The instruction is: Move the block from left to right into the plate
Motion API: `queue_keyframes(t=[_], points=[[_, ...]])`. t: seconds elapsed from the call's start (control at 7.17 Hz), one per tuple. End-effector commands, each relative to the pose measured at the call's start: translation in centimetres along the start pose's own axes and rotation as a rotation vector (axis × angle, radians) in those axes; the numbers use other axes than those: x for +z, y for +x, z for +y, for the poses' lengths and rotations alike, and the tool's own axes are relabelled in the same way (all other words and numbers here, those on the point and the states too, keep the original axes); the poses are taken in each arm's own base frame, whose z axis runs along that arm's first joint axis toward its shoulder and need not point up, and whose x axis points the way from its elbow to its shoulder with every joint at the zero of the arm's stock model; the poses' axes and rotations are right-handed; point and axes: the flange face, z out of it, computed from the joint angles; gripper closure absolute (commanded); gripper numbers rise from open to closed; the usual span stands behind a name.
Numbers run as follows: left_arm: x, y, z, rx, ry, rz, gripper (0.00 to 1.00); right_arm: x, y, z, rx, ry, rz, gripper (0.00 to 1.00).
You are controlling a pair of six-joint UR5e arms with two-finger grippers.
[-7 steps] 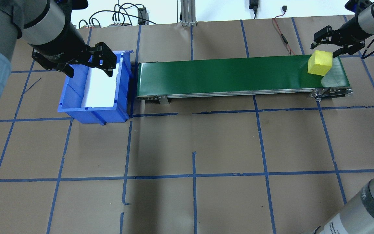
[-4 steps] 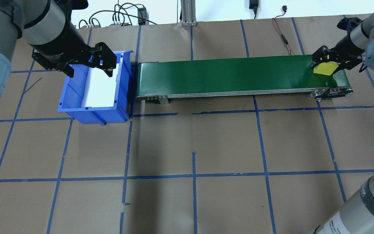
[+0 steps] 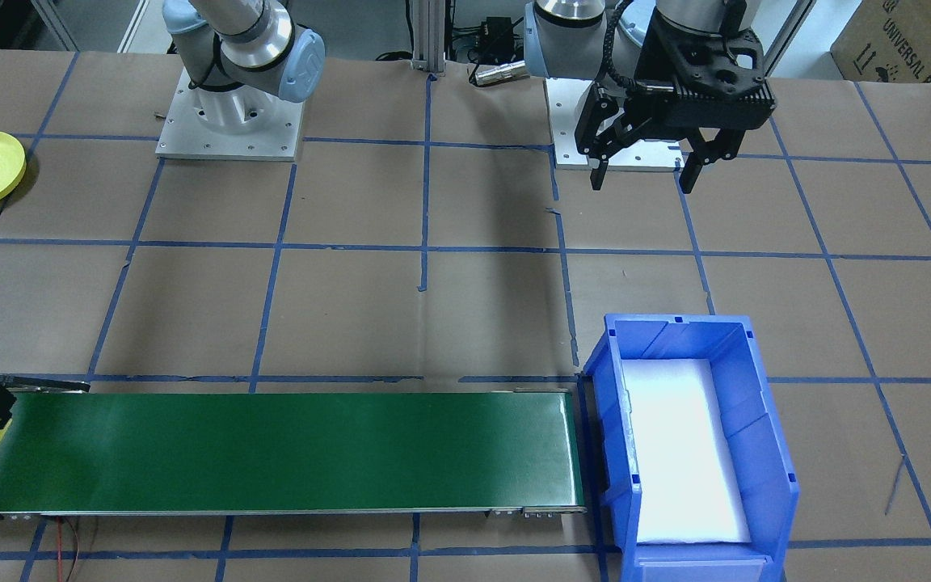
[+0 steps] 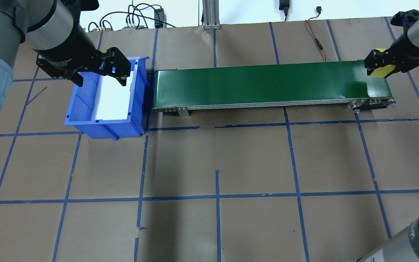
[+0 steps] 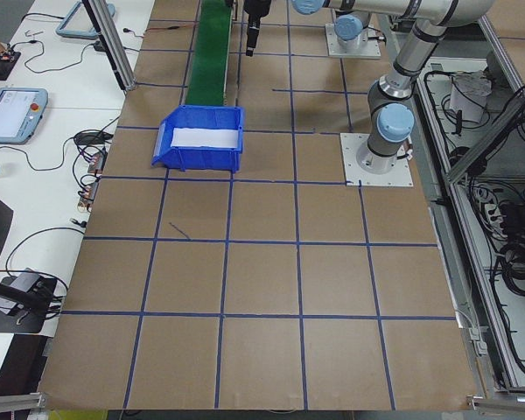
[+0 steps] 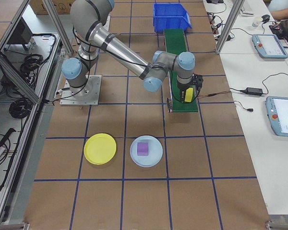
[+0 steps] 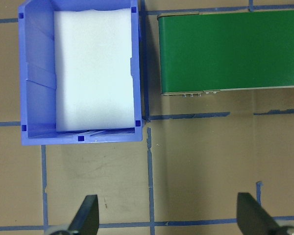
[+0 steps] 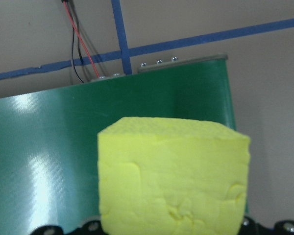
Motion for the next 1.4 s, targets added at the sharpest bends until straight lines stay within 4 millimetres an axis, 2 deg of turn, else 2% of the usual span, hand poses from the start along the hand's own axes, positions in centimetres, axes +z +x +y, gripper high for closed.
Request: queue_keyframes(t=[0.0,0.14,0.28,0.42,0.56,0.7,0.84,0.98,1.12,1.26], points=[[0.0,0.0,0.0,0.000,0.000,0.000,0.00,-6.9,5.1,6.6,-0.026,-0.104,0.036,0.78],[0.0,0.0,0.0,-0.002,0.000,0.000,0.00,-7.0,9.5,11.2,-0.074,-0.166,-0.003,0.77],[0.0,0.1,0.0,-0.002,0.000,-0.001,0.00,-5.7,15.2,15.3,-0.050,-0.193,-0.036,0.77],[-0.1,0.1,0.0,-0.003,0.002,-0.001,0.00,-4.9,18.8,18.2,-0.059,-0.203,-0.052,0.77],[0.0,0.1,0.0,-0.003,0.000,0.000,0.00,-4.1,24.7,23.6,0.031,-0.242,-0.074,0.77],[-0.1,0.1,0.0,-0.003,0.005,0.000,0.00,-1.8,28.0,29.7,0.113,-0.257,-0.137,0.77],[-0.3,0.1,-0.1,-0.003,0.011,0.000,0.00,-0.9,31.2,34.4,0.144,-0.216,-0.118,0.77],[-0.3,0.0,-0.2,-0.003,0.009,0.000,0.00,-0.7,33.3,38.0,0.190,-0.196,-0.123,0.77],[-0.2,0.1,-0.2,0.000,0.011,0.000,0.00,-1.2,34.2,39.1,0.200,-0.191,-0.116,0.77],[-0.2,0.1,-0.2,-0.002,0.012,0.002,0.00,-0.8,34.5,39.3,0.202,-0.192,-0.125,0.70]])
